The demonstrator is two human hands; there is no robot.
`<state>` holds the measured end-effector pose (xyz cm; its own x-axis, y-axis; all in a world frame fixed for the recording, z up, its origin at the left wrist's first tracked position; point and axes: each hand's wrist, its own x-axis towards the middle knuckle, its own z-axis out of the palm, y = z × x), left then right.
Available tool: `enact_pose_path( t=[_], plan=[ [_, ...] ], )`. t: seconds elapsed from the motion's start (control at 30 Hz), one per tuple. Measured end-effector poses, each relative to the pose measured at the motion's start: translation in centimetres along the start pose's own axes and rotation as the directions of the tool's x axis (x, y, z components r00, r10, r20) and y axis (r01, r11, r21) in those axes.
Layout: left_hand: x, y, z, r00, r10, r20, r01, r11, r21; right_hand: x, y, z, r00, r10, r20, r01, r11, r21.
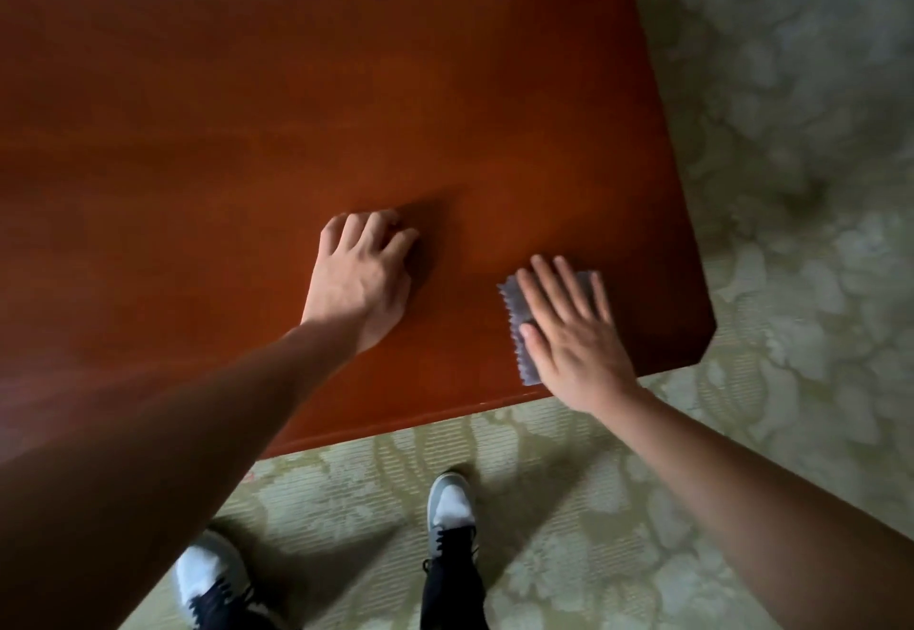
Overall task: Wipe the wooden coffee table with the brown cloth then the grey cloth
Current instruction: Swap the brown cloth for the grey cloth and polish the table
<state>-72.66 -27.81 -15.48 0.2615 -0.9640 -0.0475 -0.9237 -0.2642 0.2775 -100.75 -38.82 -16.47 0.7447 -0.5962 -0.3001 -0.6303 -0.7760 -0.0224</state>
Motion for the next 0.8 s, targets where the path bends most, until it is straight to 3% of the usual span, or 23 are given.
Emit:
enact_pose_path(
  t=[0.17, 0.27, 0.43, 0.53, 0.63, 0.8],
  plan=[
    [1.2, 7.3, 2.7, 0.998, 0.055, 0.027, -0.055, 0.998, 0.004, -3.4, 9.9, 0.1, 0.971, 0.236, 0.035, -0.238, 0.970, 0.043],
    [2.6, 11.6, 3.7, 0.993, 0.102, 0.058, -0.102, 0.995, -0.014, -2.8, 10.8, -0.1, 0.965, 0.264, -0.001, -0.264, 0.964, 0.044],
    [7.1, 18.4, 5.3, 0.948, 0.304, 0.099, -0.304, 0.953, -0.012, 3.2, 14.9, -1.2, 0.930, 0.364, -0.058, -0.356, 0.927, 0.119],
    [10.0, 18.1, 5.7, 0.964, 0.218, 0.151, -0.230, 0.971, 0.071, 6.4, 17.2, -1.9, 0.938, 0.337, -0.082, -0.321, 0.932, 0.165],
    [10.3, 16.1, 6.0, 0.961, 0.220, 0.170, -0.245, 0.958, 0.149, 6.5, 17.1, -1.8, 0.936, 0.334, -0.111, -0.309, 0.932, 0.191],
    [7.1, 15.7, 6.1, 0.984, 0.091, 0.151, -0.118, 0.976, 0.181, 0.8, 13.9, -0.4, 0.959, 0.255, -0.123, -0.250, 0.967, 0.056]
  ],
)
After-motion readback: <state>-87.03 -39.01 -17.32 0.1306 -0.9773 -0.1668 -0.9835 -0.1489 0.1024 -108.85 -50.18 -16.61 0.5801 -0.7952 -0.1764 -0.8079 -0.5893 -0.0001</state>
